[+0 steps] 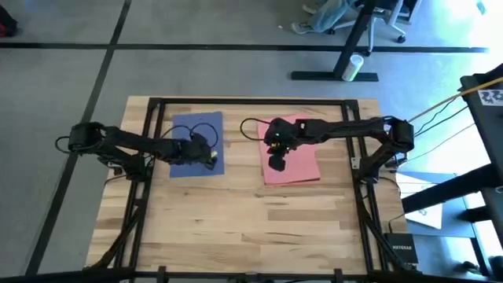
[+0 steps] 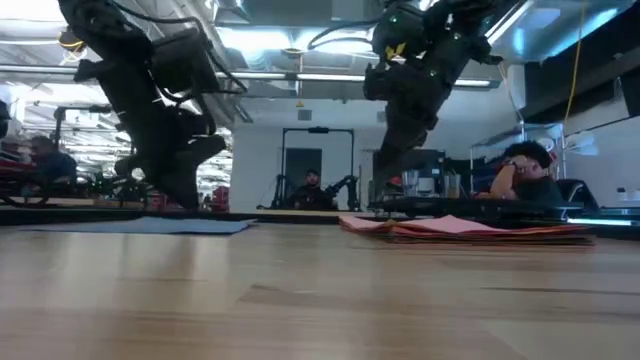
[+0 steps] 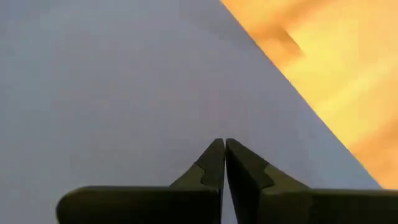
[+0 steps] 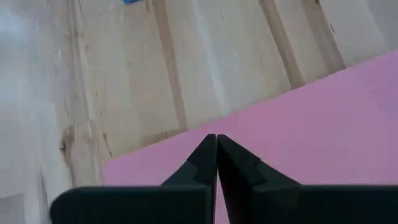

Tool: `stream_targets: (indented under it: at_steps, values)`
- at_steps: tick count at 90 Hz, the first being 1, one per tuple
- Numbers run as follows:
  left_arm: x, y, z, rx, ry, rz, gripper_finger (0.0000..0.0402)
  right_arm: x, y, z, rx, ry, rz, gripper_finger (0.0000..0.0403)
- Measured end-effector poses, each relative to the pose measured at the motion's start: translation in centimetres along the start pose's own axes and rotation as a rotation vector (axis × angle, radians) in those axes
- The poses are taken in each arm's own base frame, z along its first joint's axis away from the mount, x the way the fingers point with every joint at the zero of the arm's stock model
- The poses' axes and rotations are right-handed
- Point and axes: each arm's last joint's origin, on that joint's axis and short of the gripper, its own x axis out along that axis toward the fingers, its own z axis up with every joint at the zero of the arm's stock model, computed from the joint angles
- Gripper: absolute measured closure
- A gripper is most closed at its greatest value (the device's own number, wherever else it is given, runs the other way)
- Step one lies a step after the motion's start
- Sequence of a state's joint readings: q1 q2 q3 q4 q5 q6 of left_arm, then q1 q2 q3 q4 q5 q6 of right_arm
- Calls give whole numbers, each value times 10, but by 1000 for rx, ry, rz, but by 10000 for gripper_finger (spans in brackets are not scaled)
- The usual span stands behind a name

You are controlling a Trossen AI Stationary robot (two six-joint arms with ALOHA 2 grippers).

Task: Organize paper
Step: Move the violet paper to the top left of the table

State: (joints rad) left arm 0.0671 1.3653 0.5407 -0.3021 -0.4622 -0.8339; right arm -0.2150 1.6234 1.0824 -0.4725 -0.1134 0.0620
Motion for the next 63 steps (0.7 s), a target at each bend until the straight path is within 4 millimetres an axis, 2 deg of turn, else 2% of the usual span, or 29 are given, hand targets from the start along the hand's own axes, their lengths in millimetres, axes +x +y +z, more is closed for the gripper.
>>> stream_targets:
  at_steps: [13, 33, 49, 63]
  values:
    - [-1, -7, -19, 26, 36, -7, 402, 0, 0, 0, 0, 2, 1, 403]
    - [-7, 4, -41, 49, 113, 112, 402, 0, 0, 0, 0, 4, 9, 403]
    - [-10, 9, -46, 88, 145, 158, 402, 0, 0, 0, 0, 3, 10, 403]
    - [-13, 12, -42, 150, 155, 136, 402, 0, 0, 0, 0, 3, 10, 403]
